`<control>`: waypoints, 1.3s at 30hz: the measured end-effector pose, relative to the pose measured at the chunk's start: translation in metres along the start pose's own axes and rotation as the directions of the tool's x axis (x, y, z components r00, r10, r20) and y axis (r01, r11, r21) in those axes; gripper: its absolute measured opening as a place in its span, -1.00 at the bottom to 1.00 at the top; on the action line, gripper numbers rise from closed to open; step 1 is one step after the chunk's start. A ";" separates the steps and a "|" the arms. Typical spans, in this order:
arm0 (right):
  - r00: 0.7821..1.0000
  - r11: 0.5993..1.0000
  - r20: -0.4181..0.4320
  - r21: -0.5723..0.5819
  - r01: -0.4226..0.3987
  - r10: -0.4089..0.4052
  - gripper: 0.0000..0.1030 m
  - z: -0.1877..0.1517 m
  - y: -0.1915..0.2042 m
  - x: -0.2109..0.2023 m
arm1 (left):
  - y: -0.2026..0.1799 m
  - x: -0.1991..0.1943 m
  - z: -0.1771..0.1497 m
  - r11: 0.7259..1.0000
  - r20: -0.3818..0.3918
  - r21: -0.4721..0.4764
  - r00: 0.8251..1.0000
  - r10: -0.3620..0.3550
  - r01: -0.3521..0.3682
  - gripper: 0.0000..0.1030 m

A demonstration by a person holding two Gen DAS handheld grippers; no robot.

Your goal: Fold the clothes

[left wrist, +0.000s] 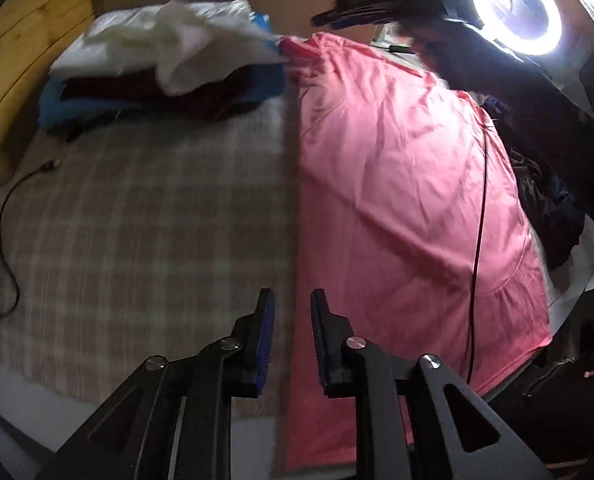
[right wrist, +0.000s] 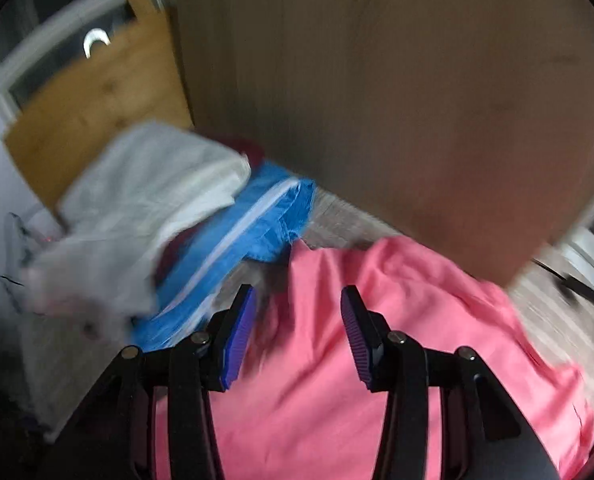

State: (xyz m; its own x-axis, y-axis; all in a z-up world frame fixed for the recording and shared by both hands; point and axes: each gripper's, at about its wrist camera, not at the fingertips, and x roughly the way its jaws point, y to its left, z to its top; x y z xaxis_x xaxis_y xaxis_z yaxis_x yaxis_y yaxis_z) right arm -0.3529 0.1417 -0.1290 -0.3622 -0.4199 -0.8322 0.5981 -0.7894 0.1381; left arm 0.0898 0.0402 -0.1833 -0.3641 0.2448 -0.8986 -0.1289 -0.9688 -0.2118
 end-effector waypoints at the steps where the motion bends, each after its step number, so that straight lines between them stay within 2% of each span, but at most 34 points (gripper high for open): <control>1: 1.000 1.000 -0.020 -0.010 0.013 -0.013 -0.16 0.003 0.002 0.013 | 0.004 -0.001 -0.005 1.000 -0.002 -0.009 1.000 0.004 -0.004 -0.64; 5: 0.993 0.998 -0.103 -0.045 0.046 -0.051 -0.17 0.012 0.009 0.055 | 0.020 0.002 -0.007 0.998 -0.009 -0.054 1.000 -0.014 0.013 -0.64; 7: 0.996 1.000 -0.084 -0.017 0.012 -0.014 -0.18 0.015 0.006 0.048 | 0.022 0.002 0.007 0.998 0.007 -0.052 0.999 -0.040 0.040 -0.64; 9: 0.999 0.999 -0.018 0.033 -0.032 0.033 -0.18 0.019 -0.001 0.026 | 0.014 0.001 0.037 0.998 0.047 -0.004 0.997 -0.059 0.059 -0.64; 11: 1.000 1.000 0.024 0.028 0.010 -0.011 -0.19 0.017 -0.008 0.003 | -0.003 0.005 0.078 0.996 0.100 0.069 0.993 -0.065 0.058 -0.64; 13: 0.997 0.998 0.040 0.019 0.063 -0.064 -0.47 0.013 -0.017 -0.016 | -0.020 0.017 0.119 0.989 0.143 0.141 0.988 -0.059 0.039 -0.64; 15: 0.995 0.995 0.014 0.026 0.100 -0.100 -0.51 0.003 -0.031 -0.022 | -0.038 0.039 0.160 0.980 0.169 0.198 0.985 -0.022 -0.012 -0.64; 17: 0.996 0.994 0.007 0.051 0.093 -0.093 -0.50 -0.009 -0.045 -0.025 | -0.054 0.068 0.197 0.969 0.160 0.241 0.987 0.016 -0.055 -0.64; 20: 0.995 0.992 0.006 0.067 0.103 -0.104 -0.50 -0.023 -0.060 -0.024 | -0.063 0.103 0.233 0.955 0.129 0.286 0.991 0.040 -0.076 -0.54; 22: 0.995 0.993 0.001 0.065 0.098 -0.099 -0.46 -0.025 -0.068 -0.015 | -0.065 0.124 0.247 0.942 0.108 0.303 0.987 0.116 -0.144 -0.55; 23: 0.996 0.994 -0.001 0.065 0.093 -0.093 -0.44 -0.025 -0.072 -0.010 | -0.064 0.135 0.254 0.941 0.090 0.302 0.987 0.132 -0.153 -0.53; 25: 0.997 0.994 -0.010 0.074 0.077 -0.076 -0.40 -0.025 -0.078 0.002 | -0.065 0.151 0.260 0.939 0.045 0.308 0.989 0.143 -0.150 -0.52; 28: 0.997 0.994 -0.028 0.072 0.079 -0.077 -0.38 -0.024 -0.085 0.021 | -0.070 0.174 0.257 0.896 0.011 0.389 0.974 0.227 -0.213 -0.51; 30: 0.993 0.992 -0.038 0.060 0.112 -0.110 -0.40 -0.023 -0.087 0.027 | -0.070 0.173 0.257 0.891 0.026 0.384 0.967 0.252 -0.243 -0.60; 32: 0.991 0.990 -0.040 0.056 0.131 -0.129 -0.40 -0.019 -0.087 0.024 | -0.067 0.165 0.258 0.899 0.034 0.356 0.965 0.258 -0.253 -0.67; 34: 0.996 0.996 0.000 0.018 0.091 -0.091 -0.40 -0.010 -0.079 0.016 | -0.067 0.143 0.256 0.927 0.066 0.315 0.979 0.194 -0.205 -0.67; 36: 0.999 0.999 0.043 -0.035 0.008 -0.006 -0.39 0.007 -0.061 0.011 | -0.067 0.120 0.251 0.948 0.095 0.282 0.988 0.124 -0.146 -0.66; 39: 0.992 0.990 0.048 -0.083 -0.113 0.118 -0.25 0.032 -0.040 0.022 | -0.063 0.085 0.232 0.967 0.126 0.239 0.990 0.060 -0.089 -0.62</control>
State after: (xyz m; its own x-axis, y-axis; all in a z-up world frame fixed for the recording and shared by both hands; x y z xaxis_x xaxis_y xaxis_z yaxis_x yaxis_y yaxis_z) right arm -0.4077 0.1494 -0.1353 -0.3228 -0.5307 -0.7836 0.6925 -0.6968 0.1866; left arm -0.1471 0.1311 -0.1575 -0.4847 0.1896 -0.8539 -0.3128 -0.9492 -0.0332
